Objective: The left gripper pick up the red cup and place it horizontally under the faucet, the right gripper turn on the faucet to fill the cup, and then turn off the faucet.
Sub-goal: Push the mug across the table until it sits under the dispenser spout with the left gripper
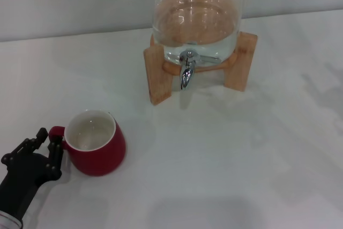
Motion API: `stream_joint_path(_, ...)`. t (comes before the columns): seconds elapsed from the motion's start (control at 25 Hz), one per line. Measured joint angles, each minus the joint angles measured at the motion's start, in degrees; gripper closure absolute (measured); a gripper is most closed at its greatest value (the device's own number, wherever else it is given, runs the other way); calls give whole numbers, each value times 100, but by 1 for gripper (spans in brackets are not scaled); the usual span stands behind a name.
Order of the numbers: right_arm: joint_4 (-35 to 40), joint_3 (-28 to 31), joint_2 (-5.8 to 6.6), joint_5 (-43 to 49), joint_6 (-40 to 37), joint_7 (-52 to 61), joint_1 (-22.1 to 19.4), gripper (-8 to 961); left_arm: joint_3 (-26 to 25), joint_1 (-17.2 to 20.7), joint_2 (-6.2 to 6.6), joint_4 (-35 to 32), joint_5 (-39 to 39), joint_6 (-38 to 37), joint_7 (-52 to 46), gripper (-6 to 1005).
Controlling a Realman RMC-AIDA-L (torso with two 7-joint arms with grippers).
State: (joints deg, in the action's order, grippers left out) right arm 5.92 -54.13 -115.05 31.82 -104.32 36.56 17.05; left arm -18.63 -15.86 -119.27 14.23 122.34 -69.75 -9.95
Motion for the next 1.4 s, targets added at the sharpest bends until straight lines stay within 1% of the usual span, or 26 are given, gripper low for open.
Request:
stream_joint_path(0.24,-2,0,2,0,0,0,0,201,1,-45,-7,5,2,43,7,753)
stream_joint_path(0.44,4,0,5,0,-4,0,0,201,8,-63,-14,10,79,81,2,832)
stream_joint_path(0.76,5,0,9,0,-9,0,0,201,9,-178,-5,68,220,130,-37,833)
stream_joint_path(1.4,5,-14,2,0,-17,0,0,201,8,-783,16,19,300,455,-144,835)
